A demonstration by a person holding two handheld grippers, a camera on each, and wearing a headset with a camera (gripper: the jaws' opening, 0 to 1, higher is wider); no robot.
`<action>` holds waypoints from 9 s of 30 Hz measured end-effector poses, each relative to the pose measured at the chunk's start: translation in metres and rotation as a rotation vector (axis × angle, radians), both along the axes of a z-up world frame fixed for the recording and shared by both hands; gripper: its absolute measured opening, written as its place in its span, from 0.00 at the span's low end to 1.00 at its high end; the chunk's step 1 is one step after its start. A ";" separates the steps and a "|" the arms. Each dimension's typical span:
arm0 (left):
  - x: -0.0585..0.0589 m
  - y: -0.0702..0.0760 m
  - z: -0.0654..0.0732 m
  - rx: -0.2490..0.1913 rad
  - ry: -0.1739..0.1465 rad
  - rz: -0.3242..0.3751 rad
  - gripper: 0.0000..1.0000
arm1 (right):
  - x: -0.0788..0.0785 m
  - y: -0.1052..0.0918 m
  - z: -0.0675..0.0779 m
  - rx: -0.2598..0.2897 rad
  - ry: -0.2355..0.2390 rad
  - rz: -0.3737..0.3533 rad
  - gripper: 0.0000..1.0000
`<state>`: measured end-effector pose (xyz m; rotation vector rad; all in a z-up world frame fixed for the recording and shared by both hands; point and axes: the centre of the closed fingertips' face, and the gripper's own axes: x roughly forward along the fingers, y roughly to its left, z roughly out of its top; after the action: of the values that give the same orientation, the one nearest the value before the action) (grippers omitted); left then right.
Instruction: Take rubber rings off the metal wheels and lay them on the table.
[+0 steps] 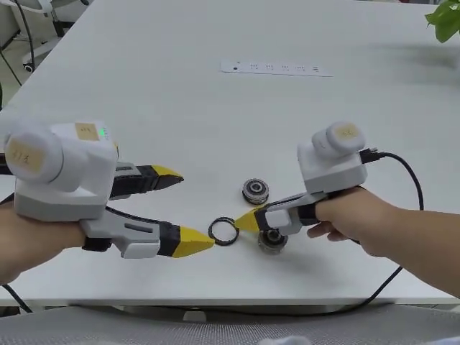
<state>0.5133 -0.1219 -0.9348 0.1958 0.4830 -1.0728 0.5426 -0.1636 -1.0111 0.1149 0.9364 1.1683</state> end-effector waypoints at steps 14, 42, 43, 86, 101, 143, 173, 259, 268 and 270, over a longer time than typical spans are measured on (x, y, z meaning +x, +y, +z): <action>0.009 0.000 0.001 0.005 0.005 0.001 0.67 | 0.021 -0.010 0.017 0.048 -0.042 -0.066 0.08; 0.063 -0.016 -0.002 0.004 0.027 0.011 0.61 | 0.063 -0.044 0.043 0.030 -0.253 -0.145 0.20; 0.064 -0.017 -0.003 0.004 0.030 0.010 0.60 | 0.064 -0.045 0.042 0.023 -0.264 -0.141 0.20; 0.083 -0.068 -0.049 0.095 0.090 -0.065 0.42 | 0.054 -0.057 0.013 -0.067 -0.344 -0.040 0.21; 0.087 -0.080 -0.059 0.125 0.074 -0.094 0.33 | 0.055 -0.057 0.010 -0.069 -0.340 -0.039 0.21; 0.095 -0.085 -0.065 0.144 0.003 -0.081 0.14 | 0.053 -0.044 -0.006 -0.101 -0.361 0.045 0.13; 0.097 -0.084 -0.066 0.139 0.005 -0.060 0.13 | 0.062 -0.054 -0.002 0.025 -0.187 -0.160 0.00; 0.088 -0.084 -0.062 0.170 -0.008 -0.049 0.14 | 0.056 -0.038 0.017 0.131 -0.106 -0.202 0.00; 0.088 -0.084 -0.061 0.169 -0.002 -0.051 0.19 | 0.056 -0.039 0.017 0.125 -0.110 -0.202 0.00; 0.087 -0.084 -0.062 0.170 -0.001 -0.056 0.19 | 0.056 -0.039 0.018 0.124 -0.112 -0.202 0.00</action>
<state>0.6001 -0.2059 -0.9965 0.3616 0.5714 -1.0865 0.5982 -0.2031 -0.9933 0.2368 0.7356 1.0341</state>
